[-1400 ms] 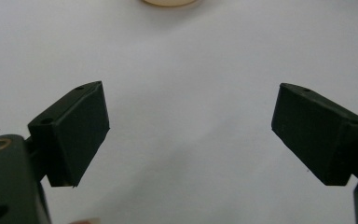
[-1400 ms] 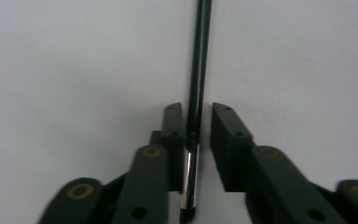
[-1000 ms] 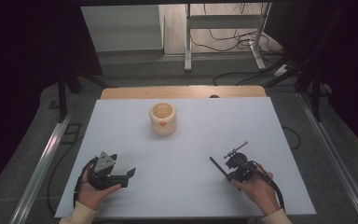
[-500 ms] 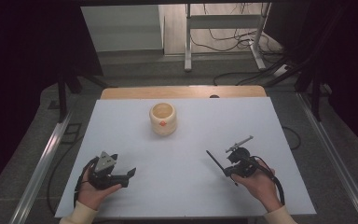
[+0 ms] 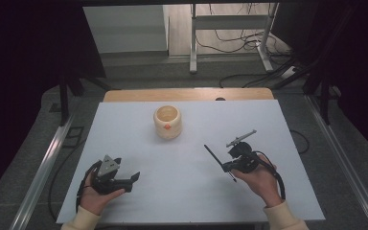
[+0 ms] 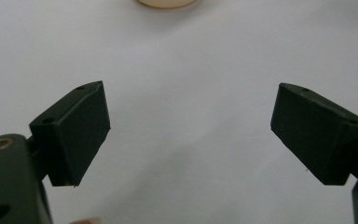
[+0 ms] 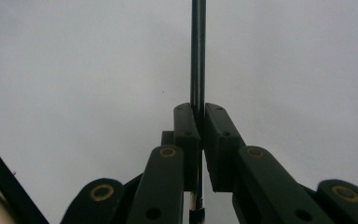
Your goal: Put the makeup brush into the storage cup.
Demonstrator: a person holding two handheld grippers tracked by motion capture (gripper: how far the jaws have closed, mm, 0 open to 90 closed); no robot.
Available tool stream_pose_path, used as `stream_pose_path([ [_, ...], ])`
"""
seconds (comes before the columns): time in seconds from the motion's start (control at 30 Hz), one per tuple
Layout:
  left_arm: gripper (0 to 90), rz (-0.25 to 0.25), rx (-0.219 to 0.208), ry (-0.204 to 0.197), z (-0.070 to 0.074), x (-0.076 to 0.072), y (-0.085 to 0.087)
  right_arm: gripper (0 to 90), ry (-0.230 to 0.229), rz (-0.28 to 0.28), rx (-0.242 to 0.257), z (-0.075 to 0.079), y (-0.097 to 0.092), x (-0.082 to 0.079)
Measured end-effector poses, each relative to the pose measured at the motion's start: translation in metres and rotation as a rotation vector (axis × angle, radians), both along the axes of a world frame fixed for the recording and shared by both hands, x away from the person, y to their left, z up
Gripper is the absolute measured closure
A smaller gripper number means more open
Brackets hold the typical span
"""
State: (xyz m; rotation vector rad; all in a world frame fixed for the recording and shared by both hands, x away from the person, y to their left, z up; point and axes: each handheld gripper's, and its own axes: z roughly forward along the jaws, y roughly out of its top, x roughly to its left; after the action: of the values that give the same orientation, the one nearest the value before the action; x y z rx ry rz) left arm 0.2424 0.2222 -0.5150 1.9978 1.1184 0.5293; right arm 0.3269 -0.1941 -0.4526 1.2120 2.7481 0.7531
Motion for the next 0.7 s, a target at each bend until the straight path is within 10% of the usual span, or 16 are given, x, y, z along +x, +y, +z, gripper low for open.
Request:
stream_pose_path([
  [0.7,12.5,-0.019,0.045,-0.015,0.0001,0.0000,-0.0067,83.5,-0.021,0.025,0.050,0.0088,0.0006,-0.0050],
])
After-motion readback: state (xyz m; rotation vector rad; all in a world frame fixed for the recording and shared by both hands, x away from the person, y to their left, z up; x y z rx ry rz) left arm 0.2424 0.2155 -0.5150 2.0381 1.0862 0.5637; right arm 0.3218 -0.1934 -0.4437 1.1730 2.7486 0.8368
